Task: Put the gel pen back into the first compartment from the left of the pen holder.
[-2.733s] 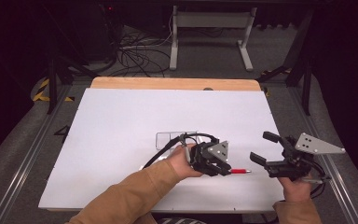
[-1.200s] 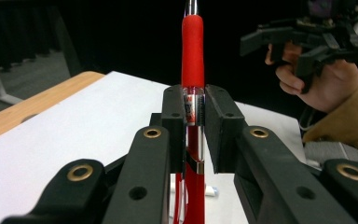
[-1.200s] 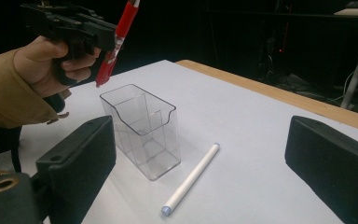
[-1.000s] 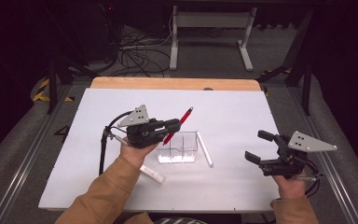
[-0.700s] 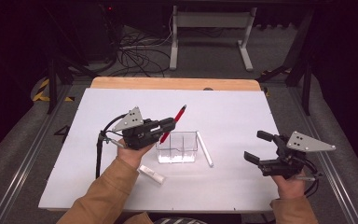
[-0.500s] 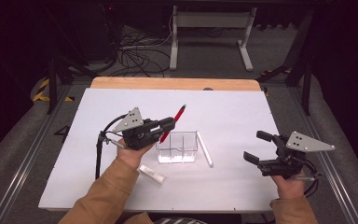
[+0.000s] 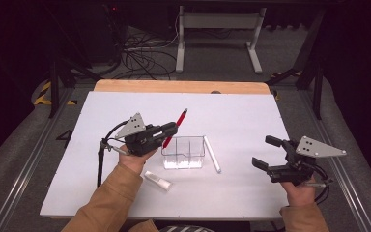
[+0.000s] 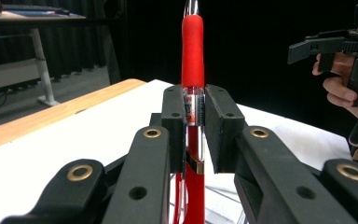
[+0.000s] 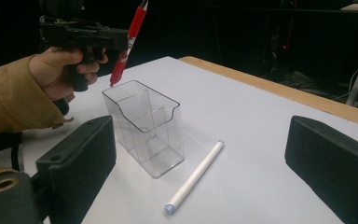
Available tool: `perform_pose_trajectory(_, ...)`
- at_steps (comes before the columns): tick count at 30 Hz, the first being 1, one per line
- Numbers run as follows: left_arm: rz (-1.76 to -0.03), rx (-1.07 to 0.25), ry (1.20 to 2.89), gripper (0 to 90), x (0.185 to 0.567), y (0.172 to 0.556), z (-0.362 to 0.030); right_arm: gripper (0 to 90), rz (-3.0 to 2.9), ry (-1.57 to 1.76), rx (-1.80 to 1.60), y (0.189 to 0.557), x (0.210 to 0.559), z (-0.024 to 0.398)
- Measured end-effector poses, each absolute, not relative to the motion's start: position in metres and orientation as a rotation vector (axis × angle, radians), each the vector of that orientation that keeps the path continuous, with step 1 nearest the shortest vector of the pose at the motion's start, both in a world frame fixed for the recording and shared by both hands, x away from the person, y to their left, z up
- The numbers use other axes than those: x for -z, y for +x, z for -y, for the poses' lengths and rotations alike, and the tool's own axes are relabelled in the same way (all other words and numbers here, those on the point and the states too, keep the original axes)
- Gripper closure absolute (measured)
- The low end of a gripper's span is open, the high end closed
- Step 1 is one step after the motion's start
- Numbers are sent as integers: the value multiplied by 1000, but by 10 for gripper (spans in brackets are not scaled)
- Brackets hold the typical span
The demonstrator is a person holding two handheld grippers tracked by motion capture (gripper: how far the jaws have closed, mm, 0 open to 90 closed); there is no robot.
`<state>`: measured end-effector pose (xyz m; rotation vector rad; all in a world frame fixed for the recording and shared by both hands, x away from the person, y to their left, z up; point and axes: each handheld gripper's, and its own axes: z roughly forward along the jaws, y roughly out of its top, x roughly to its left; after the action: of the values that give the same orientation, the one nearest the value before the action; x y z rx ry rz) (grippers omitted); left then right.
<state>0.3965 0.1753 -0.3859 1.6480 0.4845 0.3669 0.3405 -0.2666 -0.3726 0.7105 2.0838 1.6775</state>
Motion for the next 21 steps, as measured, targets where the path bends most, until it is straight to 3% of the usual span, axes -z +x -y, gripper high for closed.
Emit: perform_pose_trajectory(21, -503, -327, 1670, 792, 403, 401, -172, 91, -2091, 708, -1680, 341, 374, 266)
